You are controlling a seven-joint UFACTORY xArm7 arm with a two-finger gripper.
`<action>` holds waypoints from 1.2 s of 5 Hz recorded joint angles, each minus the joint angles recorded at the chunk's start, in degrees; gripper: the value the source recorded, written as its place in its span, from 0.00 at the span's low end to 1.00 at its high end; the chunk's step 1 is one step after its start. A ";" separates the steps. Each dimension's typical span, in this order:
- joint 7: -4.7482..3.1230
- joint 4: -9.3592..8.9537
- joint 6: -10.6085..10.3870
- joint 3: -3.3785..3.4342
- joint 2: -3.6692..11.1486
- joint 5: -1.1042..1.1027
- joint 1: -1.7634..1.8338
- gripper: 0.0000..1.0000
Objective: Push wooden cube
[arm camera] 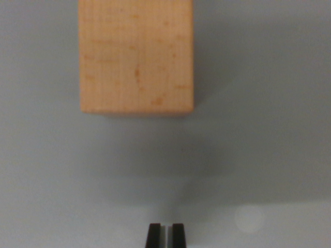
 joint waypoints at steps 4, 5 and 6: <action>0.09 2.99 0.87 0.15 2.12 0.22 0.12 1.00; 0.09 2.99 0.87 0.15 2.12 0.22 0.12 1.00; 0.15 5.05 1.47 0.25 3.59 0.37 0.20 1.00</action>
